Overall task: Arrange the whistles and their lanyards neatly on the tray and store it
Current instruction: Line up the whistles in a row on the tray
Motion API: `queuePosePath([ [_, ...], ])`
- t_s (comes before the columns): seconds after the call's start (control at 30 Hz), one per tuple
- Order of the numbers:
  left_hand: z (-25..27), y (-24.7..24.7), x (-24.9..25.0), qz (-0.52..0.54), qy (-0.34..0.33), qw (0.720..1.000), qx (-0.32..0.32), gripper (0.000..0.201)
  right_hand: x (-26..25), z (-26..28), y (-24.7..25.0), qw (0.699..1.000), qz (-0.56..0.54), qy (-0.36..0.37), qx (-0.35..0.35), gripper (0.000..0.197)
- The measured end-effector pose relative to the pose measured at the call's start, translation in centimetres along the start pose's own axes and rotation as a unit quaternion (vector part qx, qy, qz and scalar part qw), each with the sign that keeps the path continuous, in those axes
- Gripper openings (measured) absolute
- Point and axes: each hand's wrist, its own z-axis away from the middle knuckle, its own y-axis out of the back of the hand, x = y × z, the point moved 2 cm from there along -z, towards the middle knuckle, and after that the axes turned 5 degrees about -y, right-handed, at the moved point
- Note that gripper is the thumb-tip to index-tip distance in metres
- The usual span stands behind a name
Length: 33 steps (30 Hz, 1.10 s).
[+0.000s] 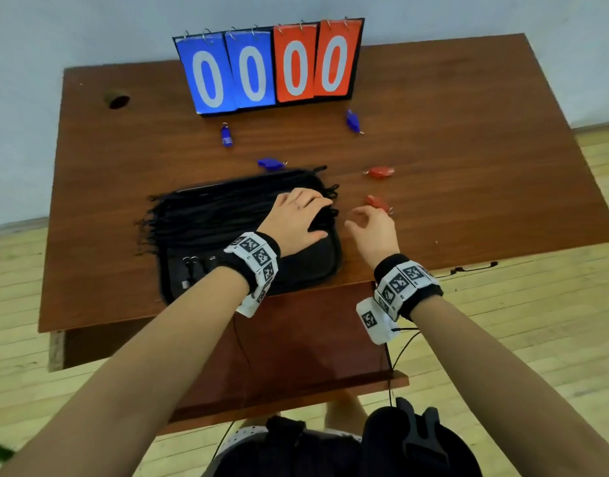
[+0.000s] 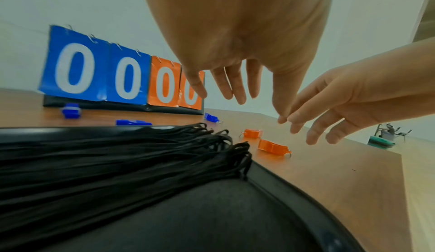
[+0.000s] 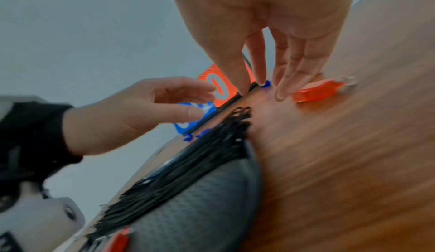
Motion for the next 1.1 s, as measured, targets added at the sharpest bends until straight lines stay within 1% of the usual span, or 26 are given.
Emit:
queuePosePath([
  [0.1, -3.9, -1.7, 1.6, 0.002, 0.029, 0.999, -0.018, 0.055, 2.4, -2.5, 1.7, 0.998, 0.032, -0.045, 0.003, 0.04],
  [0.17, -6.2, -3.0, 2.3, 0.008, 0.056, 0.998, -0.031, 0.054, 3.8, -4.1, 2.4, 0.997, 0.037, -0.06, -0.003, 0.045],
  [0.3, -9.6, -5.0, 3.4, 0.002, 0.091, 0.995, -0.047, 0.054, 5.2, -7.0, 3.0, 0.997, 0.049, -0.044, -0.034, 0.05],
  [0.4, -11.1, -6.2, 4.0, 0.014, 0.115, 0.991, -0.069, 0.053, 5.3, -8.7, 3.2, 0.997, 0.063, -0.021, -0.048, 0.039],
  [0.47, -11.6, -6.7, 4.0, 0.02, 0.125, 0.989, -0.072, 0.053, 5.3, -9.2, 3.3, 0.996, 0.066, -0.007, -0.053, 0.027],
  [0.53, -11.9, -7.2, 4.2, 0.027, 0.13, 0.989, -0.069, 0.053, 5.5, -9.6, 3.7, 0.996, 0.064, 0.015, -0.066, 0.022],
  [0.63, -12.1, -7.3, 4.4, 0.055, 0.132, 0.989, -0.046, 0.049, 5.3, -9.3, 4.5, 0.993, 0.052, 0.06, -0.082, 0.024],
  [0.7, -12.1, -7.0, 4.3, 0.065, 0.121, 0.99, -0.022, 0.045, 4.9, -8.9, 5.2, 0.993, 0.04, 0.086, -0.075, 0.024],
  [0.8, -11.5, -6.1, 4.2, 0.078, 0.108, 0.991, 0.025, 0.04, 4.1, -8.2, 6.2, 0.991, 0.006, 0.117, -0.068, 0.024],
  [0.87, -10.7, -5.2, 4.2, 0.105, 0.106, 0.987, 0.056, 0.037, 3.1, -7.6, 6.6, 0.988, -0.016, 0.136, -0.071, 0.024],
  [0.93, -9.5, -4.0, 4.4, 0.138, 0.104, 0.981, 0.088, 0.035, 2.1, -6.9, 6.4, 0.985, -0.029, 0.152, -0.077, 0.023],
  [1.0, -8.1, -2.7, 4.4, 0.161, 0.106, 0.975, 0.11, 0.032, 1.0, -6.2, 6.0, 0.982, -0.036, 0.163, -0.09, 0.027],
  [1.07, -6.4, -1.8, 3.9, 0.202, 0.131, 0.963, 0.12, 0.031, -0.2, -5.5, 5.3, 0.98, -0.047, 0.165, -0.1, 0.036],
  [1.1, -5.4, -1.4, 3.5, 0.24, 0.15, 0.95, 0.13, 0.03, -0.8, -5.1, 4.9, 0.98, -0.064, 0.156, -0.106, 0.041],
])
